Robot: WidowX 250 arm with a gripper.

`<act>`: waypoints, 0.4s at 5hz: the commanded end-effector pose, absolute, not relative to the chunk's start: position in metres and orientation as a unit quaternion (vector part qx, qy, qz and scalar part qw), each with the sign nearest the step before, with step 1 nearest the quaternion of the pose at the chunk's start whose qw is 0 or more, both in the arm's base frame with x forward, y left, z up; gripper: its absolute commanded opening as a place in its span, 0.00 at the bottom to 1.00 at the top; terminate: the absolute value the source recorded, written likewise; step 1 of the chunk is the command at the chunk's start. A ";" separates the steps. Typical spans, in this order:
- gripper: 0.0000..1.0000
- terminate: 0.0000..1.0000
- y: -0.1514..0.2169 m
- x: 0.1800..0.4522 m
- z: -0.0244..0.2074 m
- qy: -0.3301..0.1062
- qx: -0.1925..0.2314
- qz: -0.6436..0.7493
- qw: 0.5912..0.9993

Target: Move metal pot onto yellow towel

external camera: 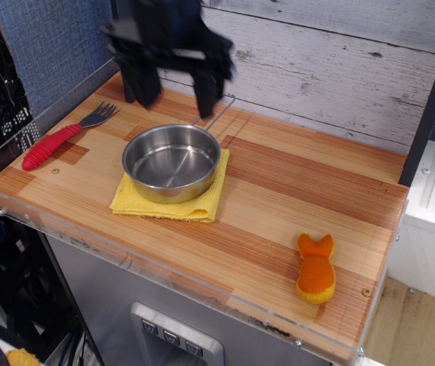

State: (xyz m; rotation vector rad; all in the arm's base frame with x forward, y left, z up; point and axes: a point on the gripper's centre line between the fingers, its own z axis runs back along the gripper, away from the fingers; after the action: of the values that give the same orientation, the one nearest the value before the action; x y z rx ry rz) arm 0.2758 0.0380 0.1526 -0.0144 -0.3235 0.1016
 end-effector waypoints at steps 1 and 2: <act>1.00 0.00 0.031 0.260 0.169 -0.117 -0.017 0.038 0.992; 1.00 0.00 0.029 0.272 0.163 -0.082 -0.021 0.024 0.996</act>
State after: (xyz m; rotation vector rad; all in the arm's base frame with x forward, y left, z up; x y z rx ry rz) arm 0.2870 0.0292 0.1570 -0.0459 -0.1167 0.0447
